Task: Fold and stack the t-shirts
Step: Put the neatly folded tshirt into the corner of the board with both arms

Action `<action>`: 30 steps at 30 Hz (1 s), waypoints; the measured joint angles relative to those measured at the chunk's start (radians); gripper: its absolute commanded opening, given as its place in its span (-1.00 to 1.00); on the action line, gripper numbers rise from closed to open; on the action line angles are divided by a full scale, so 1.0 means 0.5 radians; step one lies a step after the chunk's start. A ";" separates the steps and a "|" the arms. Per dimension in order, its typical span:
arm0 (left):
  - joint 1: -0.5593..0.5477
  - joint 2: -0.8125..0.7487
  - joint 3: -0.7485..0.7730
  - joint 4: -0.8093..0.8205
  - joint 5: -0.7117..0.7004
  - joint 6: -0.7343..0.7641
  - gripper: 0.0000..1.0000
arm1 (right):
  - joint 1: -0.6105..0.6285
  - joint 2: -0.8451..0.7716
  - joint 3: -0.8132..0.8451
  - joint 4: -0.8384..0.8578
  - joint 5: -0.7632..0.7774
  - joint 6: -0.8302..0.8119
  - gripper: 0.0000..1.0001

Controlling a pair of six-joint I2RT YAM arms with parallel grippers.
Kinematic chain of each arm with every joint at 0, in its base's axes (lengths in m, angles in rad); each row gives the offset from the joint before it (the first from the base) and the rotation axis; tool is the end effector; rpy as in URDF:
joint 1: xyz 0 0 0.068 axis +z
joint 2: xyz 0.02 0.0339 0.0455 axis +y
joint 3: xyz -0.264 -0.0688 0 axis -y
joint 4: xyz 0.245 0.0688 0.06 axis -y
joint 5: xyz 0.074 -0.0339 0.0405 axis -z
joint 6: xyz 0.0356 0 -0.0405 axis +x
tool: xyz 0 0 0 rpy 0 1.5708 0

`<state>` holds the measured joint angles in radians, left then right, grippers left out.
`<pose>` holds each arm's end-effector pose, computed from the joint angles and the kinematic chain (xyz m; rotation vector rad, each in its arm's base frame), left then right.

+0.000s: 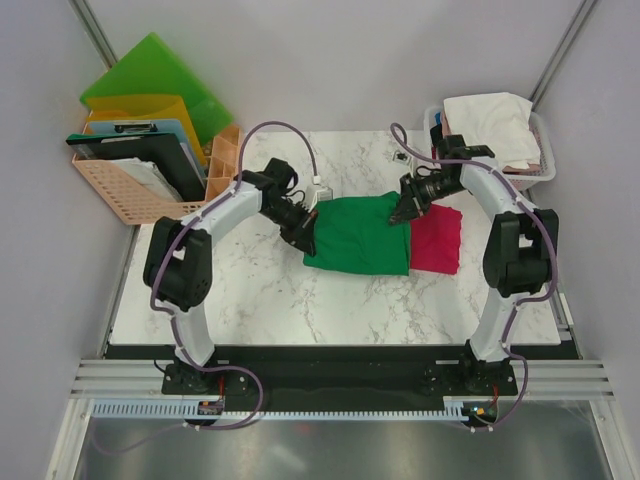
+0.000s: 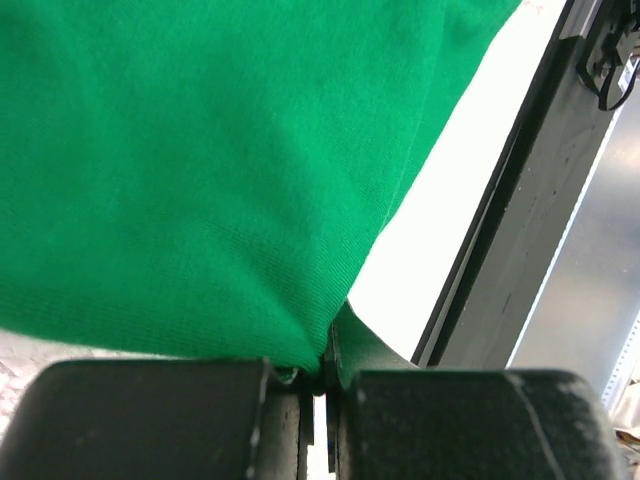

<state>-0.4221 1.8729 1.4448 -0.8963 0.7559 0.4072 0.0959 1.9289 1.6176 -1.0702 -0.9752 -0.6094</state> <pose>0.3282 -0.1741 0.2215 1.2131 2.4254 -1.0779 0.3772 0.0659 0.2505 -0.9657 2.2655 1.2023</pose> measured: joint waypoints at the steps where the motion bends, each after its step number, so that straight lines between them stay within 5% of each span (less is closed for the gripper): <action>1: -0.009 0.013 0.031 0.002 0.000 -0.002 -0.95 | -0.032 0.000 0.005 -0.024 0.001 -0.023 -1.00; 30: -0.491 1.052 1.502 -0.252 0.034 -0.072 -0.95 | -1.091 0.004 0.011 -0.568 0.018 -0.898 -1.00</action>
<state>-0.6678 2.3989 2.1960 -1.0222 0.7727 0.3710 -0.4496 1.9308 1.6234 -1.3544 -0.9661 -1.0584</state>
